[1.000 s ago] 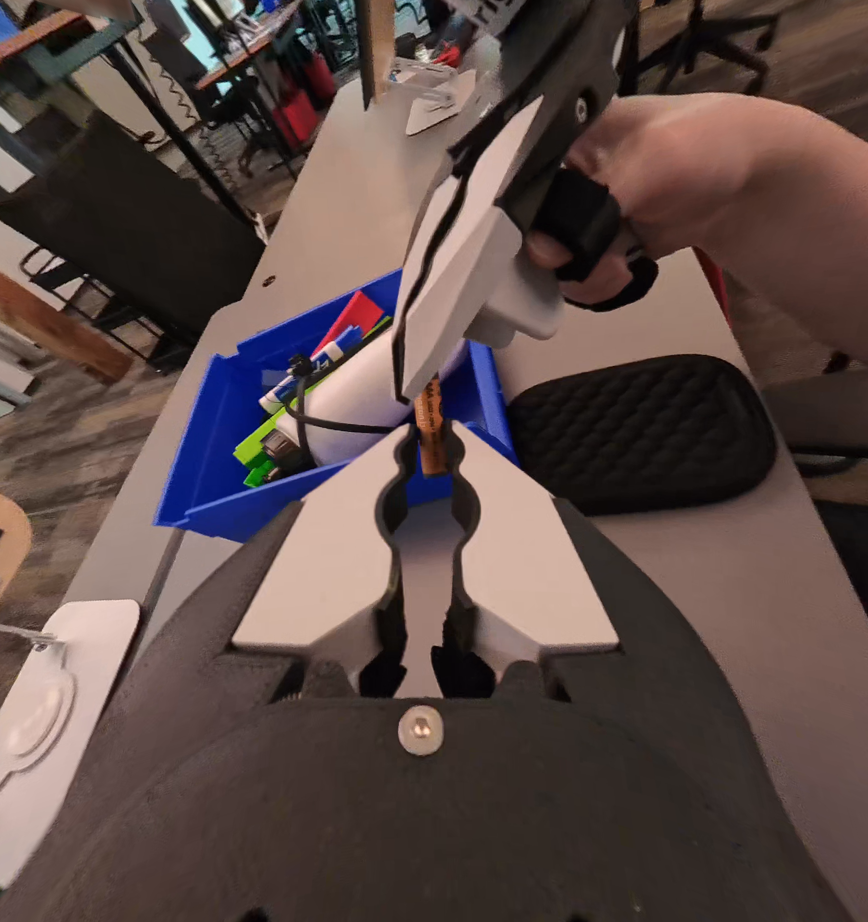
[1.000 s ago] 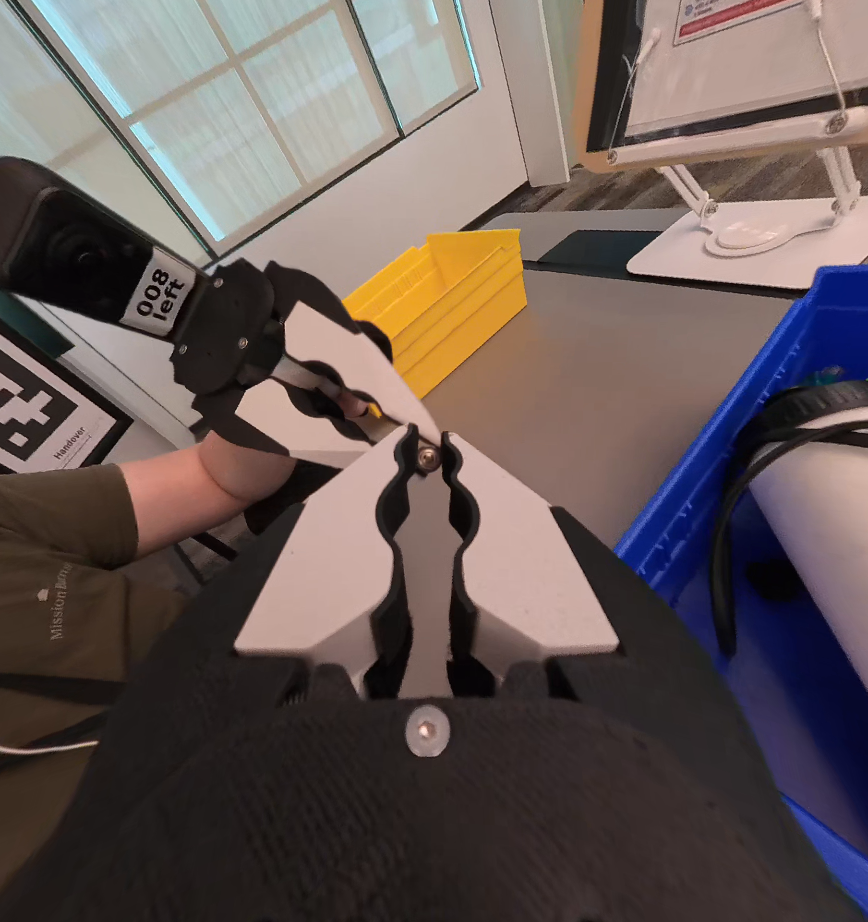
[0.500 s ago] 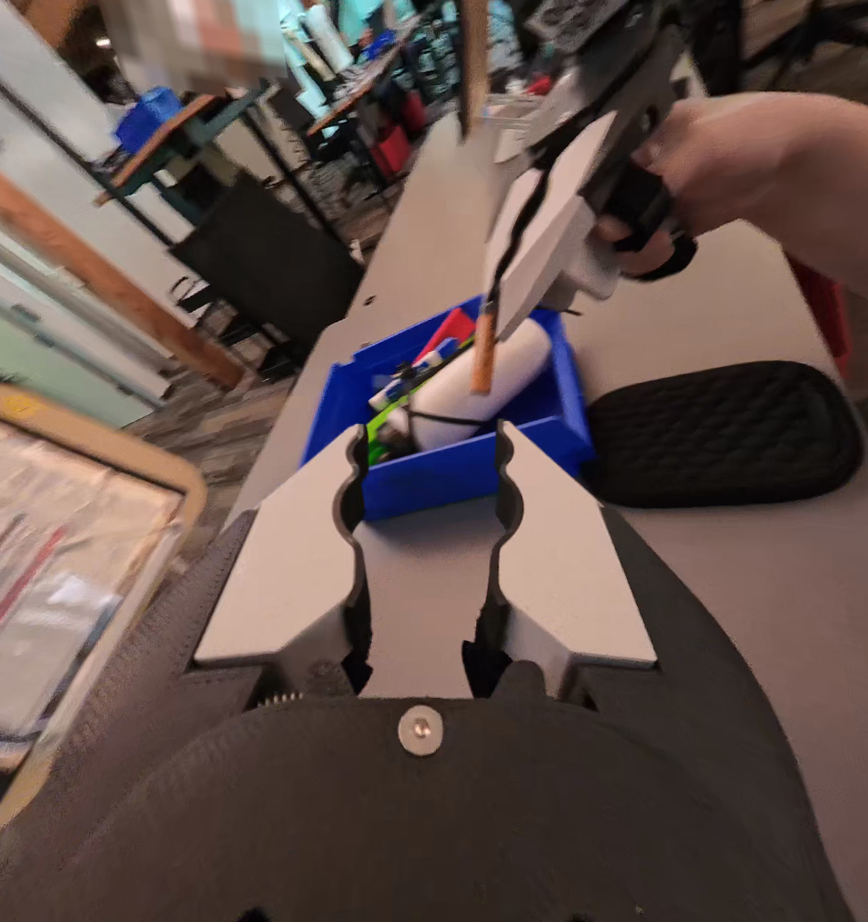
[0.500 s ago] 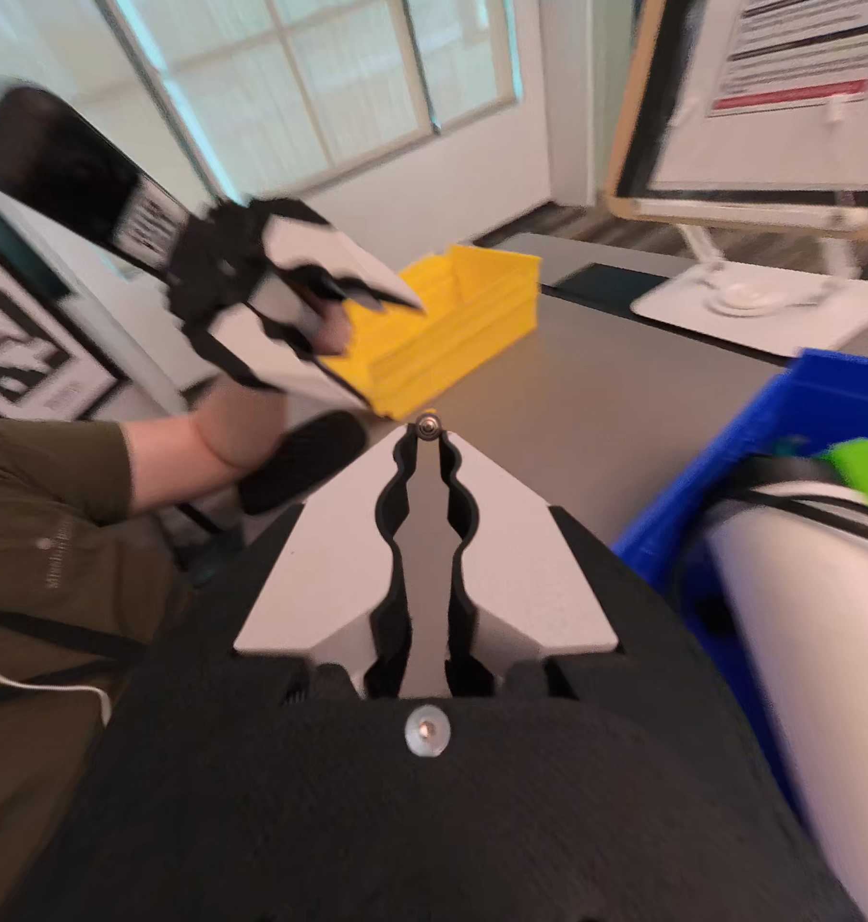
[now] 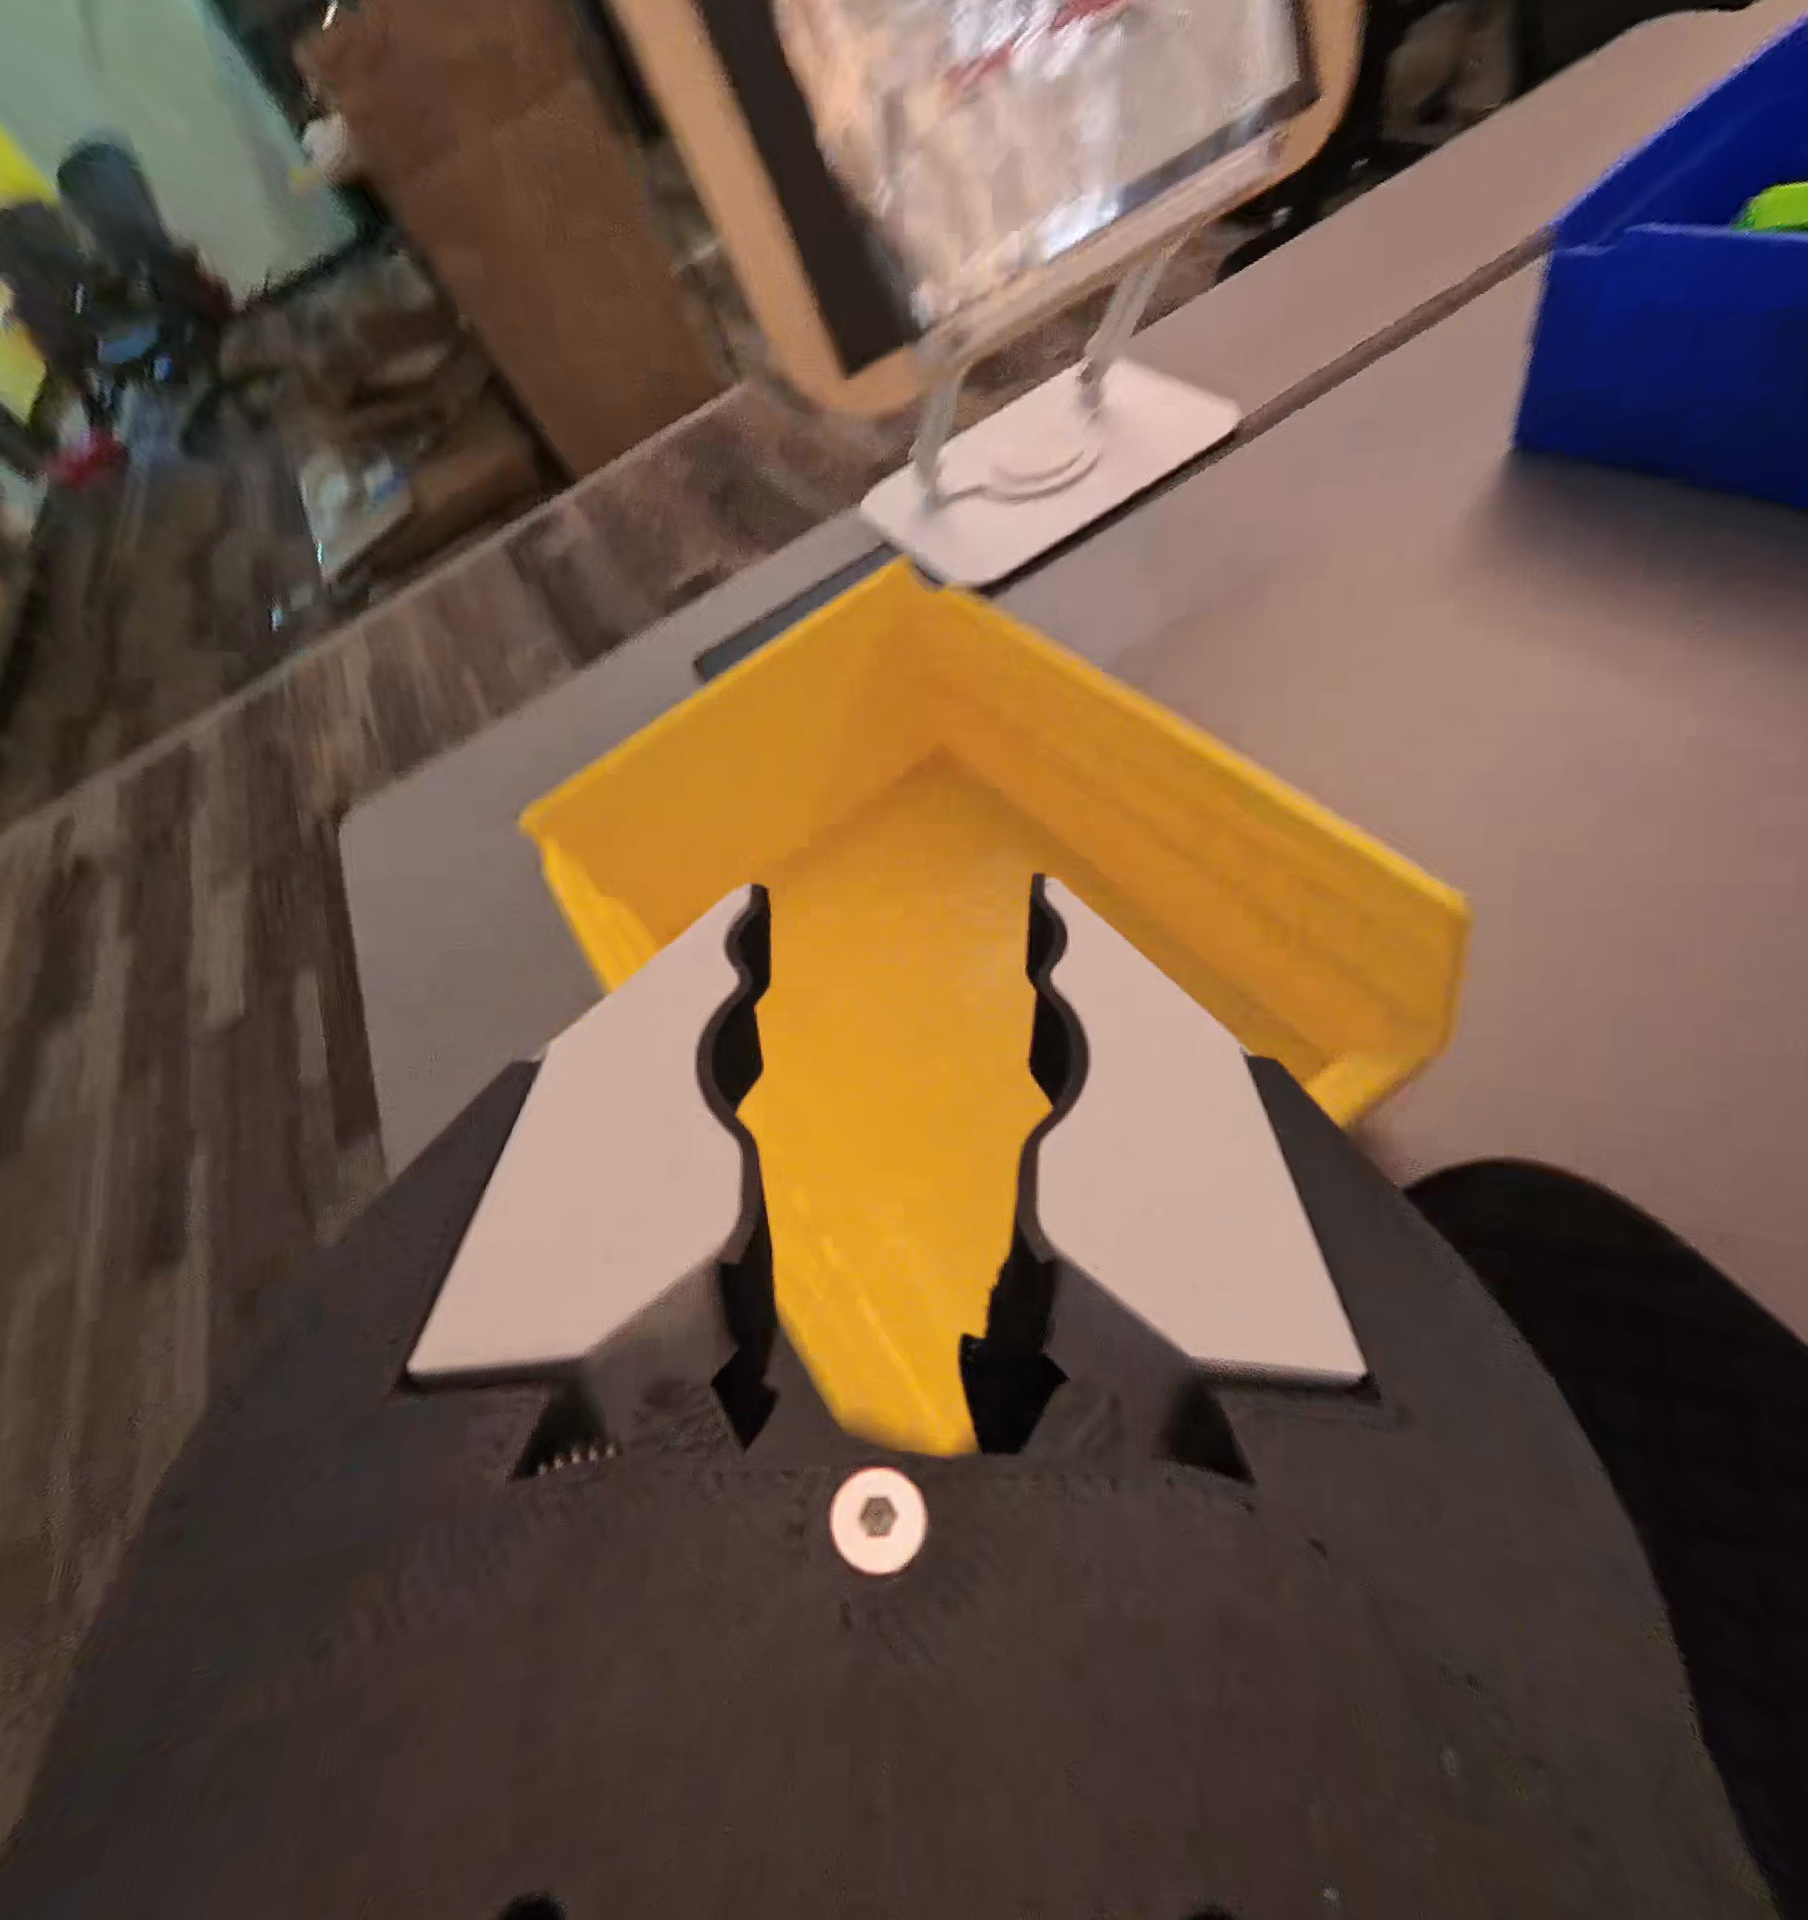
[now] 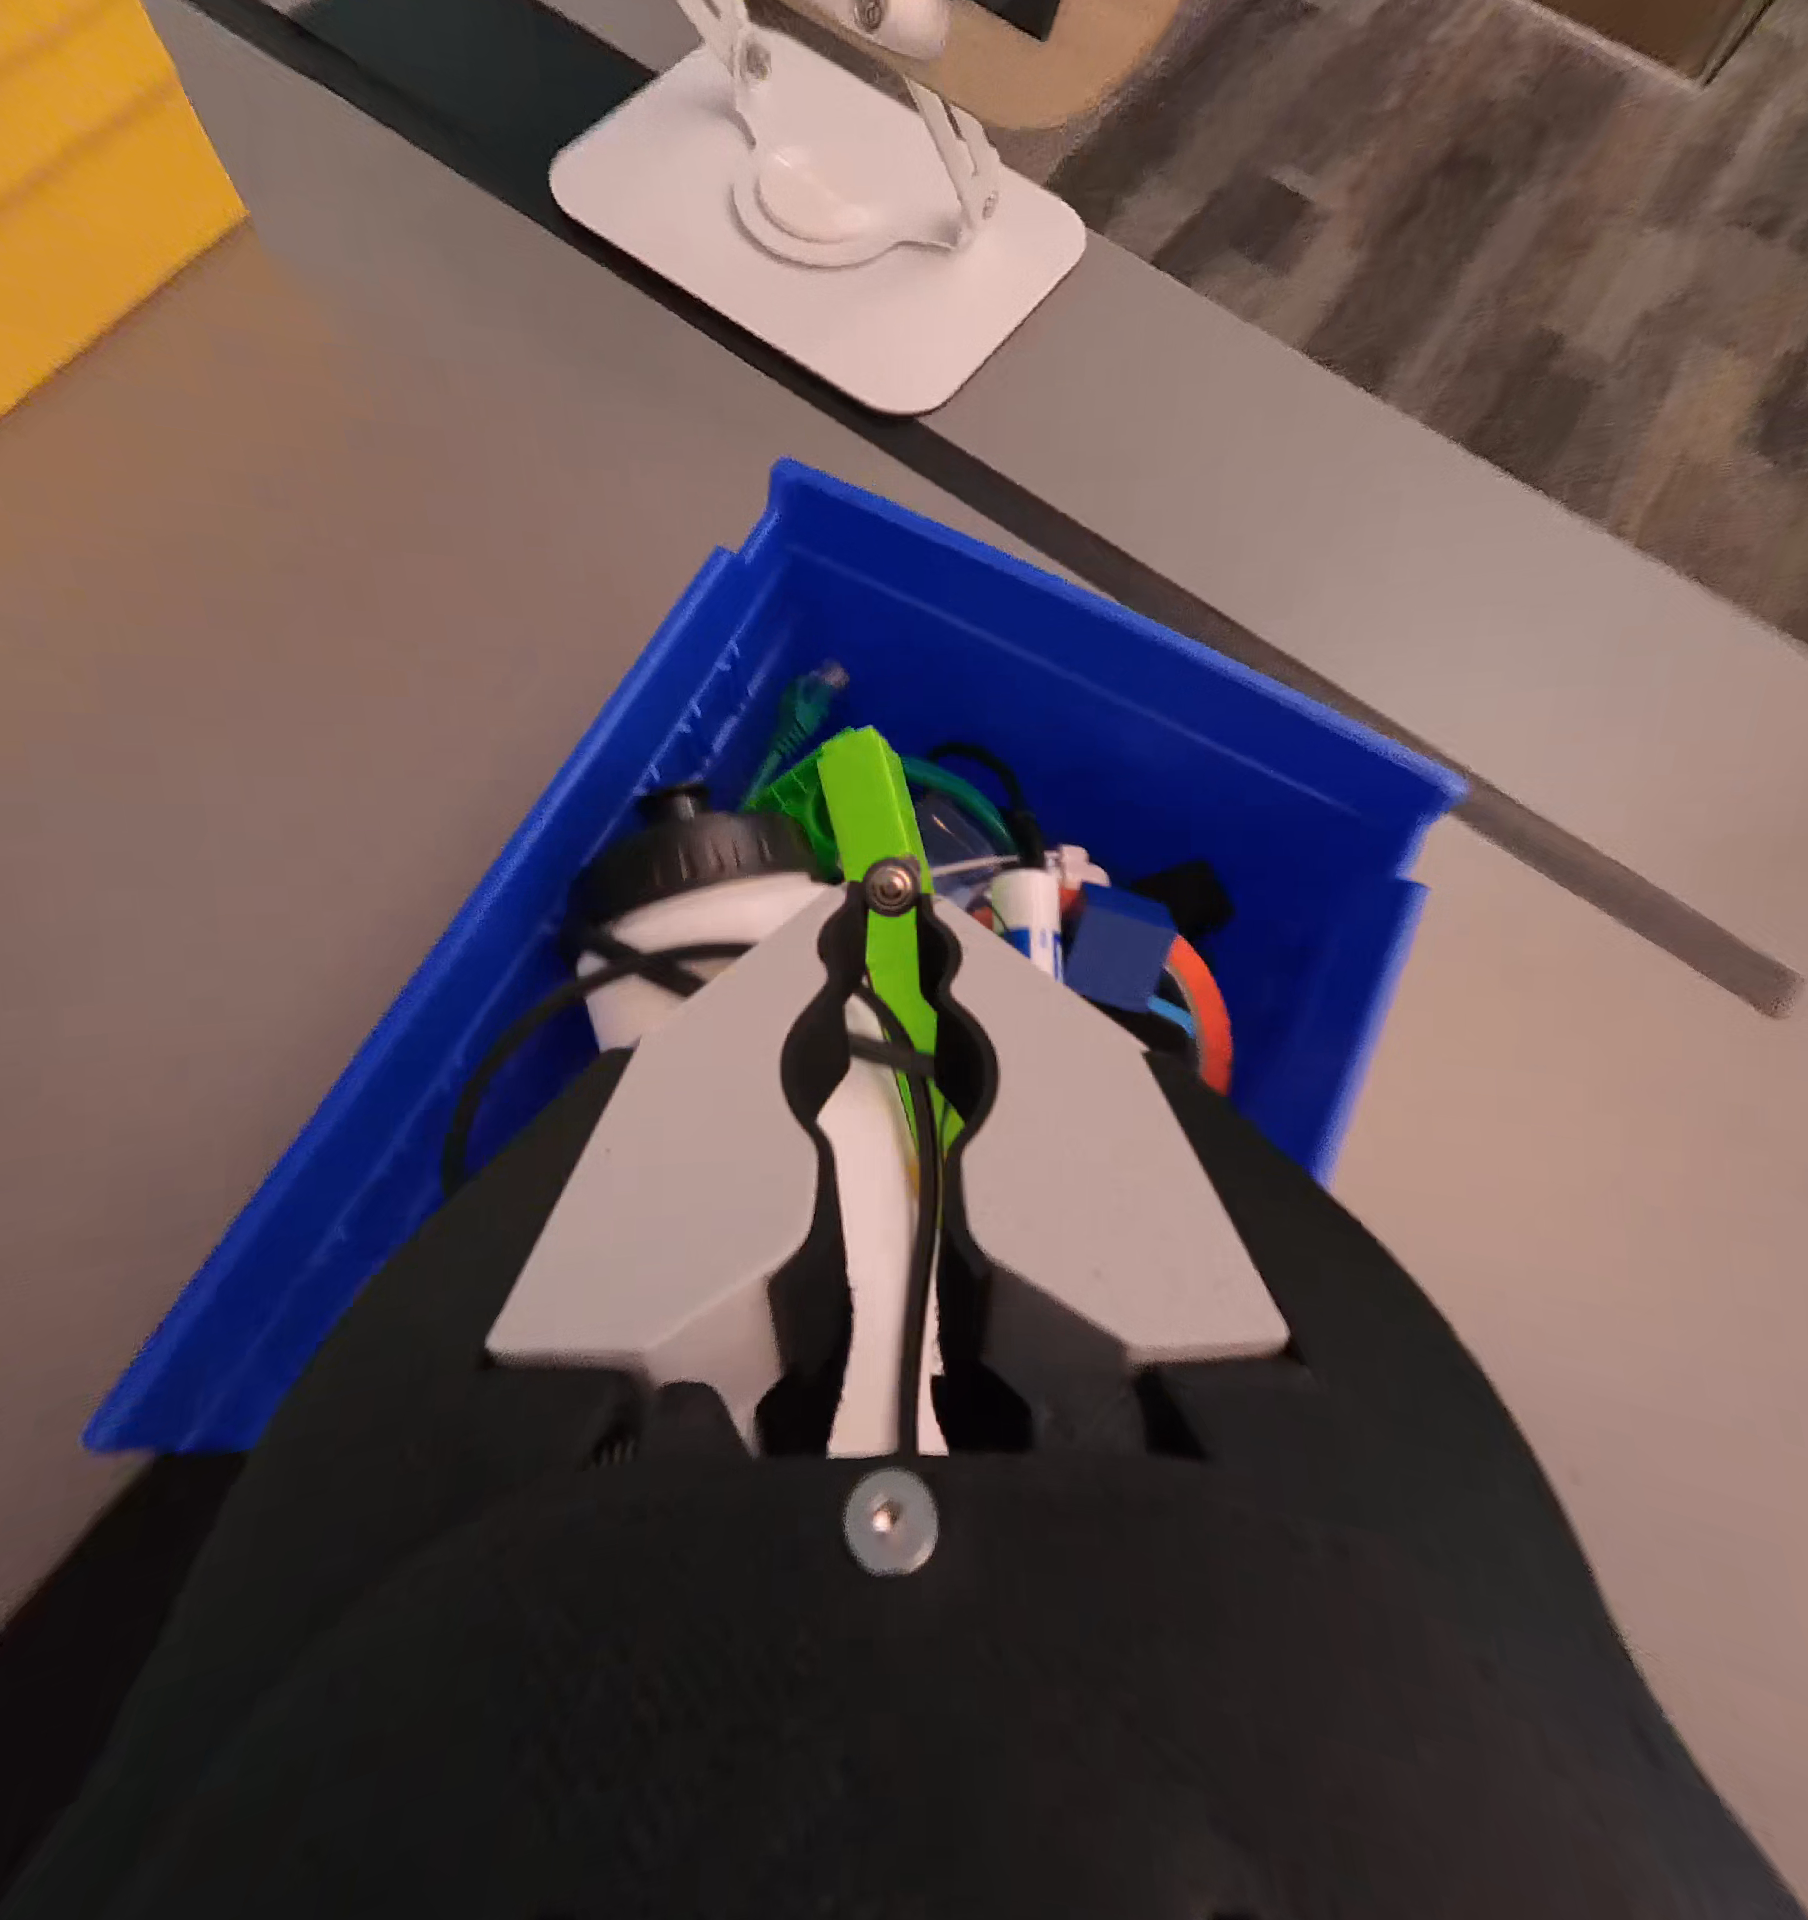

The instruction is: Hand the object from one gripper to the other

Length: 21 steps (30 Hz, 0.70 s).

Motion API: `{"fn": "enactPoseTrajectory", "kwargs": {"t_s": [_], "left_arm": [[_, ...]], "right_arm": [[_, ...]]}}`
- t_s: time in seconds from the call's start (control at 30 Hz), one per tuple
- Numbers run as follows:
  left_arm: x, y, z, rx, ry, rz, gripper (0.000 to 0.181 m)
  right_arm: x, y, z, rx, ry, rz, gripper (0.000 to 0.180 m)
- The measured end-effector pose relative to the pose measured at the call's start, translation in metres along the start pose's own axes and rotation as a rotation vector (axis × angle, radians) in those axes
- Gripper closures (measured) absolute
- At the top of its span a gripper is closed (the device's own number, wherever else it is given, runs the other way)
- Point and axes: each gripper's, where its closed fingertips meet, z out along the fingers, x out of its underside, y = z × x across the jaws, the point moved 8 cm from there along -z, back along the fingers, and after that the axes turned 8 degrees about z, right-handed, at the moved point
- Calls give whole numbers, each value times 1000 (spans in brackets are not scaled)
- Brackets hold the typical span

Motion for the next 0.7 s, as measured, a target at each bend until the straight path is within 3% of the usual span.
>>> {"fn": "enactPoseTrajectory", "kwargs": {"t_s": [0.07, 0.17, 0.27, 0.4, 0.47, 0.7], "left_arm": [[30, 12, -11, -45, 40, -77, 129], [71, 24, -17, -97, 67, -182, 126], [100, 31, -12, -74, 61, -326, 119], [114, 35, -4, -3, -17, -453, 119], [117, 35, 0, 19, -22, -474, 118], [118, 28, 13, 19, 91, -441, 109]], "right_arm": [[2, -10, 14, -29, 18, 75, 171], [17, -24, 26, 15, 74, 75, 148], [26, -30, 16, 73, 14, 81, 149], [39, -32, -18, 152, -157, 140, 141], [54, -39, -38, 238, -201, 159, 127], [104, -66, -79, 339, -200, 319, 119]]}}
